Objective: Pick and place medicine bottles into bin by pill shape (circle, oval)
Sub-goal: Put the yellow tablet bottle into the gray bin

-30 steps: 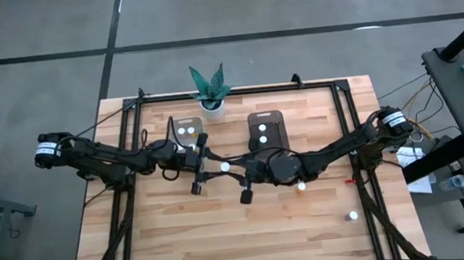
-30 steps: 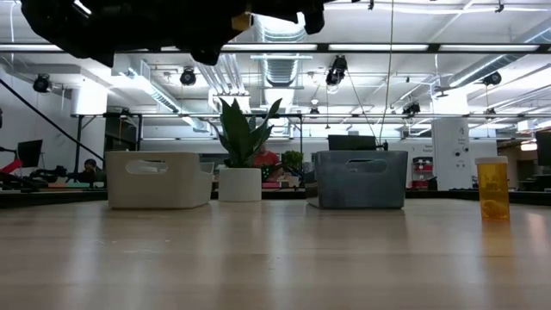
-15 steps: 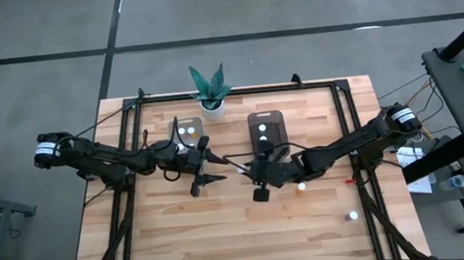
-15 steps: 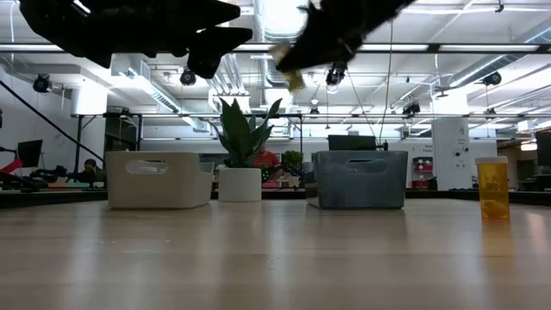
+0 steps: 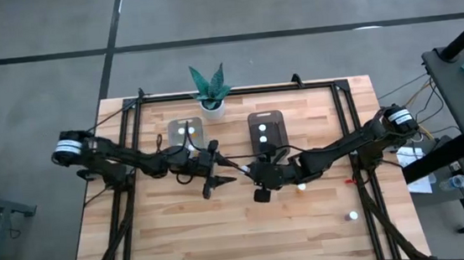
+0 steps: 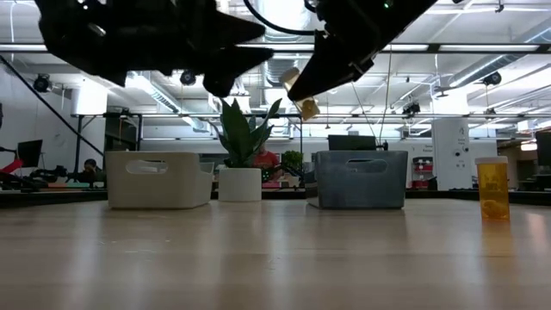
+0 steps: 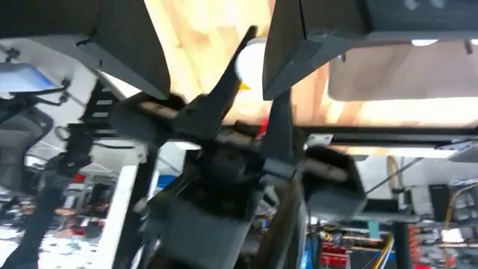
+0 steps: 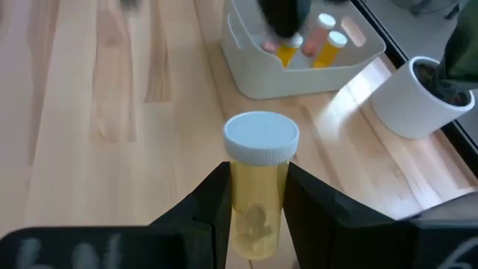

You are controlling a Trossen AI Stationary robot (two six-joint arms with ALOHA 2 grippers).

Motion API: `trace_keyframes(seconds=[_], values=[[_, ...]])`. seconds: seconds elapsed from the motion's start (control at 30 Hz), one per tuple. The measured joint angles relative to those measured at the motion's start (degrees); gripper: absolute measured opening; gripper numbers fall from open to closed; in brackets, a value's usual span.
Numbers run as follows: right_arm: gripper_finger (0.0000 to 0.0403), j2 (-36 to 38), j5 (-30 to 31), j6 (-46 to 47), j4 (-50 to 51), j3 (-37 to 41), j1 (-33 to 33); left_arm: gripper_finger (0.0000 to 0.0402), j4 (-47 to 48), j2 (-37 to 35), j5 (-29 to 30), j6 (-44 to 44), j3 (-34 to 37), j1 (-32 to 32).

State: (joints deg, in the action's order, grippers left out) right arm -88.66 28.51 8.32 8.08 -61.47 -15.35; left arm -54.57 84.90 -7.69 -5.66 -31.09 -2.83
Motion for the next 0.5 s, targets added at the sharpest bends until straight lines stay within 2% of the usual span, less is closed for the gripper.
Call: trace_keyframes(seconds=[0.23,0.5], values=[[0.0098,0.0,0.0,-0.2,-0.3,0.0,0.0,0.0198,-1.6,7.2,2.3,0.9,-4.5,0.0],[0.0098,0.0,0.0,0.2,-2.0,0.0,0.0,0.0198,-1.4,9.2,2.9,3.7,-6.0,0.0]])
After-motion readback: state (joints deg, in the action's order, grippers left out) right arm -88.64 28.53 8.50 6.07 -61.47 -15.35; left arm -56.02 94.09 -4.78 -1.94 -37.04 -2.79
